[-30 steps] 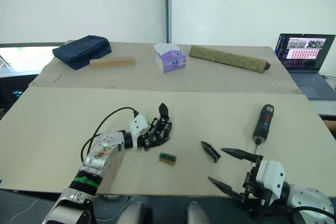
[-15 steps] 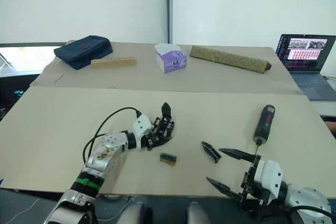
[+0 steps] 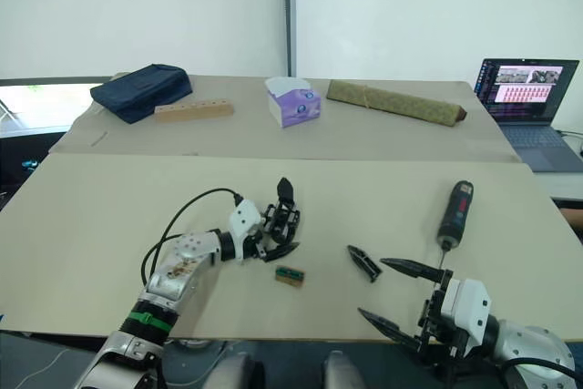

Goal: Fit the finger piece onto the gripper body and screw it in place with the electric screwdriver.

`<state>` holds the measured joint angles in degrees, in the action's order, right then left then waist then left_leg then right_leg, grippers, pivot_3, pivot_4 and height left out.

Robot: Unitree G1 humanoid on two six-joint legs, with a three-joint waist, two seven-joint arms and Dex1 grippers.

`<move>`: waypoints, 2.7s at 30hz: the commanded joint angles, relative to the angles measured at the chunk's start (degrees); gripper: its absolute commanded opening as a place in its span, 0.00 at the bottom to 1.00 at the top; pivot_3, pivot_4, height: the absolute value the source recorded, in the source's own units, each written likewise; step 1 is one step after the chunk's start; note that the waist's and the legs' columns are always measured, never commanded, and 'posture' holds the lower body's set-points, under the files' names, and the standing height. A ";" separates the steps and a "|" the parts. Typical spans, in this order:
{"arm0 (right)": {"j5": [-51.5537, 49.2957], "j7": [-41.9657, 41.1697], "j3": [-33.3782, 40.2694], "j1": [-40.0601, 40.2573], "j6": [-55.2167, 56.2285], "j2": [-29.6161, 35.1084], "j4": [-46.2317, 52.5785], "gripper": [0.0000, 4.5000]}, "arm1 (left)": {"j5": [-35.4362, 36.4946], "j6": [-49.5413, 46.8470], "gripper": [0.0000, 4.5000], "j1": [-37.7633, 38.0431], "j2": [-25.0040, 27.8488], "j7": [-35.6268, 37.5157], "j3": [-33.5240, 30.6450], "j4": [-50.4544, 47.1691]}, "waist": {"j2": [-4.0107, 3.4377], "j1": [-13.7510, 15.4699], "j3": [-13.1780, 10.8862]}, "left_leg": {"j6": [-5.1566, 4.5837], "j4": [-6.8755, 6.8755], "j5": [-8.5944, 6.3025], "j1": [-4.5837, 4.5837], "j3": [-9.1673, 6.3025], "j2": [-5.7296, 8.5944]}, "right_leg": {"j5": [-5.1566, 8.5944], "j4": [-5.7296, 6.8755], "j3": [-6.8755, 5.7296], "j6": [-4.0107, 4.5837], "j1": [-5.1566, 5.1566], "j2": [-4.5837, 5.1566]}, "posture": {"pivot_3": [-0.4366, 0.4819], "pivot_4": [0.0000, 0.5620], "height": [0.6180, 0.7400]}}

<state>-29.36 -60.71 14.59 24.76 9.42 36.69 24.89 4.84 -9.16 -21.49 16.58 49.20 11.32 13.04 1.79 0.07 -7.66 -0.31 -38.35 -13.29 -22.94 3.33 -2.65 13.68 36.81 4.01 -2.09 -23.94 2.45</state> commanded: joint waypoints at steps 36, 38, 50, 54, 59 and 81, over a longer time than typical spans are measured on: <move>-1.11 31.77 -1.20 -15.14 -64.34 9.44 17.09 1.00 | 30.98 -4.58 0.99 10.18 19.69 22.27 -18.12 -23.44 | 0.09 -0.91 -0.03 | 0.01 0.15 0.00 0.03 0.09 -0.14 | 0.19 0.20 0.02 0.28 -0.21 -0.05 | 0.48 0.27 1.00; -1.29 31.88 -4.72 -20.11 -69.31 10.99 15.32 1.00 | 30.86 -4.37 0.99 10.59 19.57 21.93 -18.07 -23.72 | 0.17 -0.70 -0.08 | 0.01 0.16 0.00 -0.02 0.04 -0.14 | 0.21 0.17 -0.03 0.28 -0.22 -0.06 | 0.48 0.27 1.00; 0.78 32.85 -20.19 -34.07 -80.61 11.65 8.67 1.00 | 30.53 -3.31 0.99 12.80 19.84 21.11 -17.56 -25.79 | 0.34 -0.93 -0.14 | 0.00 0.13 0.00 -0.17 0.02 -0.13 | 0.13 -0.01 -0.05 0.17 -0.25 -0.02 | 0.48 0.27 1.00; -0.63 31.55 -20.62 -34.52 -83.33 11.98 9.69 0.73 | 30.47 -3.10 1.00 12.75 20.21 21.20 -18.01 -25.44 | 0.39 -0.90 -0.13 | 0.00 0.13 0.00 -0.15 0.03 -0.14 | 0.12 -0.01 -0.05 0.16 -0.24 -0.02 | 0.48 0.27 1.00; -0.69 29.52 -21.04 -34.85 -82.64 12.51 9.20 0.35 | 30.36 -2.82 1.00 12.57 20.28 21.31 -17.95 -24.85 | 0.40 -0.88 -0.13 | 0.00 0.14 0.00 -0.17 0.02 -0.15 | 0.13 -0.01 -0.06 0.16 -0.25 -0.03 | 0.48 0.27 1.00; 32.10 44.98 -24.87 -47.92 -30.01 -8.13 11.86 0.24 | 59.41 -31.57 1.00 -9.10 -4.38 -33.54 -21.67 -32.27 | 0.50 -0.97 -0.35 | 0.01 -0.02 0.02 -0.32 -0.24 0.01 | -0.07 -0.01 -0.02 -0.08 -0.28 0.00 | 0.48 0.27 1.00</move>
<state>-0.02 -17.17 -9.77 -22.25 -22.95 28.82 36.53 63.23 -40.41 -29.82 12.30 17.10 -10.04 -18.00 2.29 -0.90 -8.00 -0.30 -38.37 -13.27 -23.26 3.10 -2.63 13.62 36.79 3.99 -2.16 -24.22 2.44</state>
